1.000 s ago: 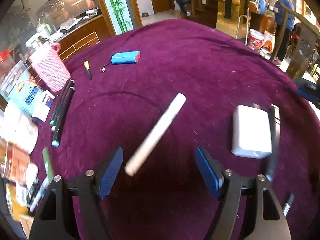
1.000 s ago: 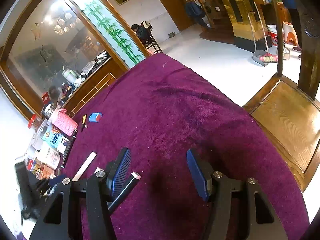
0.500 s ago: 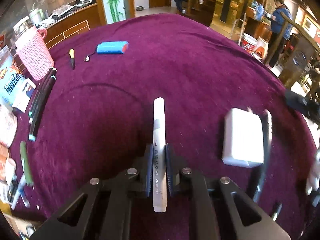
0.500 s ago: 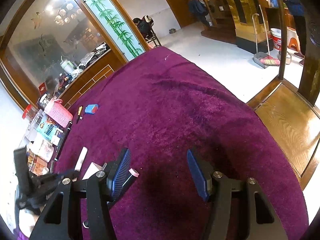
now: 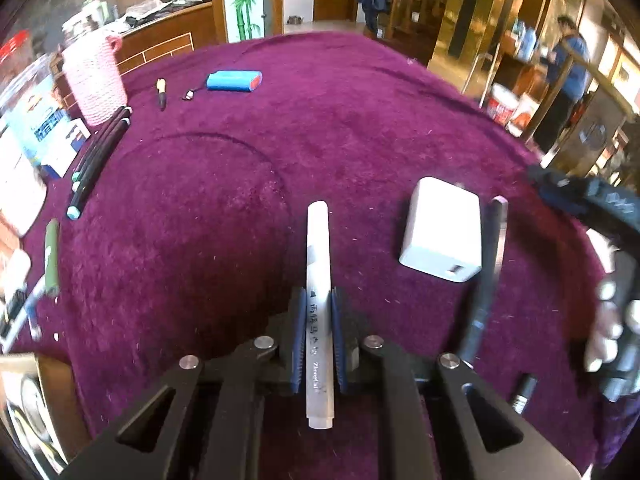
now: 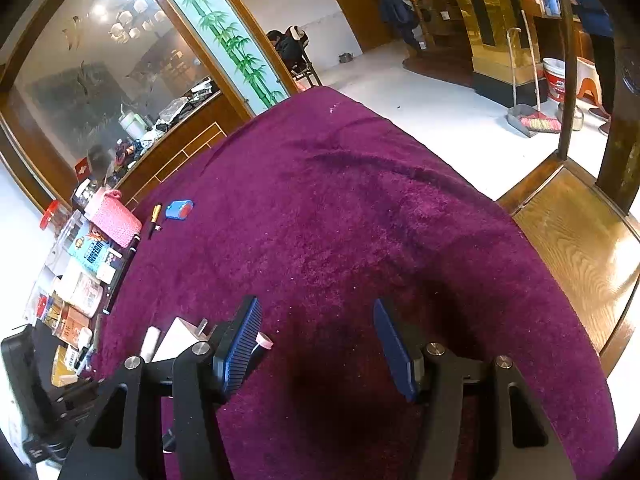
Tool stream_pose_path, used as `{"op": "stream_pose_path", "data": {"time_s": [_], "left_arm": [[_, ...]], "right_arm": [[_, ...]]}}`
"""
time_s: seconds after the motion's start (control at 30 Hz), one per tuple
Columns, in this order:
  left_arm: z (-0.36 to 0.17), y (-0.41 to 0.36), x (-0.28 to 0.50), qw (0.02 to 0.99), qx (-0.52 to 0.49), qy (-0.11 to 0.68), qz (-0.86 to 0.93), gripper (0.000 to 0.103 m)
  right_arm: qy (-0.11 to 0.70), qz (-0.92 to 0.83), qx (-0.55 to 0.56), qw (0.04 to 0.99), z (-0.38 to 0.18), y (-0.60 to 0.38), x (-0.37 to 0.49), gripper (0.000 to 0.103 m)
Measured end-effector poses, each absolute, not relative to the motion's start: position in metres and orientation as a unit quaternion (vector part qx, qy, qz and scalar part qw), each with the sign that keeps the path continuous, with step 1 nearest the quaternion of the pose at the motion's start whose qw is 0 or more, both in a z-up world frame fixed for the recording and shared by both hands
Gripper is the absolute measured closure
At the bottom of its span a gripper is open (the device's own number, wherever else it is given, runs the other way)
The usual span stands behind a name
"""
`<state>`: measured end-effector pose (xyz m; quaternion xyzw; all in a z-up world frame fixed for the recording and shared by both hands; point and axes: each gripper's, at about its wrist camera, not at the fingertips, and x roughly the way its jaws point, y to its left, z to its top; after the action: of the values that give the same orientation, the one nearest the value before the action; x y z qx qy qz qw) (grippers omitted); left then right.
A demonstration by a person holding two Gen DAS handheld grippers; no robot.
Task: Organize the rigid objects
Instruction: 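Grasp a white marker with the left tool, then carry the white marker into the tray with the left tool while the right tool grasps a white charger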
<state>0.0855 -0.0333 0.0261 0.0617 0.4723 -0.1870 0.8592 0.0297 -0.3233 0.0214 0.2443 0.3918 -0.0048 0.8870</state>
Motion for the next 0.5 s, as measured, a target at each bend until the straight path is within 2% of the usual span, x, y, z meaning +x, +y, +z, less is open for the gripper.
{"op": "stream_pose_path", "data": {"time_s": [0.3, 0.5], "left_arm": [[0.089, 0.015, 0.000, 0.896, -0.018, 0.390, -0.211, 0.091], [0.103, 0.055, -0.045, 0.914, -0.059, 0.358, -0.184, 0.091]], "right_arm": [[0.393, 0.001, 0.237, 0.889, 0.019, -0.321, 0.033, 0.041], [0.387, 0.018, 0.226, 0.894, 0.019, -0.312, 0.028, 0.041]]}}
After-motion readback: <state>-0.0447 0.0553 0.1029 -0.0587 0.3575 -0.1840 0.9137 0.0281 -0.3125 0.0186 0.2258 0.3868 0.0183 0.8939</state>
